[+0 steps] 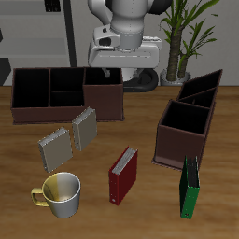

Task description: Place the right yellow book into the left desk caddy's left compartment

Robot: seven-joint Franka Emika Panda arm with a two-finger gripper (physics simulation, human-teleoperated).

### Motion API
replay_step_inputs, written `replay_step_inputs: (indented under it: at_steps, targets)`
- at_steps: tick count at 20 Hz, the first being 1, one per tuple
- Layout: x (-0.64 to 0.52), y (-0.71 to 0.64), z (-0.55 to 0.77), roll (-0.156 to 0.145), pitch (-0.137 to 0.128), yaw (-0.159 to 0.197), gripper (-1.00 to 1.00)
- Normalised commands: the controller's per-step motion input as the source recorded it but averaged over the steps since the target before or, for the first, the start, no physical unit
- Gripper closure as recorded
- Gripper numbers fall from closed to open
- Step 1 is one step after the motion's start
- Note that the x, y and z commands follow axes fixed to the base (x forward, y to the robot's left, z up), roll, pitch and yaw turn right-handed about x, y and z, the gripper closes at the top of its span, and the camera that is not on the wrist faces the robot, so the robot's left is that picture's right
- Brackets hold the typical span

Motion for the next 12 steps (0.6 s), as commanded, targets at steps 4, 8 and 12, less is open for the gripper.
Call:
replay_step_inputs:
  at_steps: [4,8,12]
  targets:
    - [-0.01,-0.02,0.01,0.001,-0.011,0.002,-1.00]
    - [0.01,-0.06,-0.01,0.008,-0.011,0.015,-1.00]
    - [-0.01,-0.18,0.06,0.025,-0.035,0.037,-1.00]
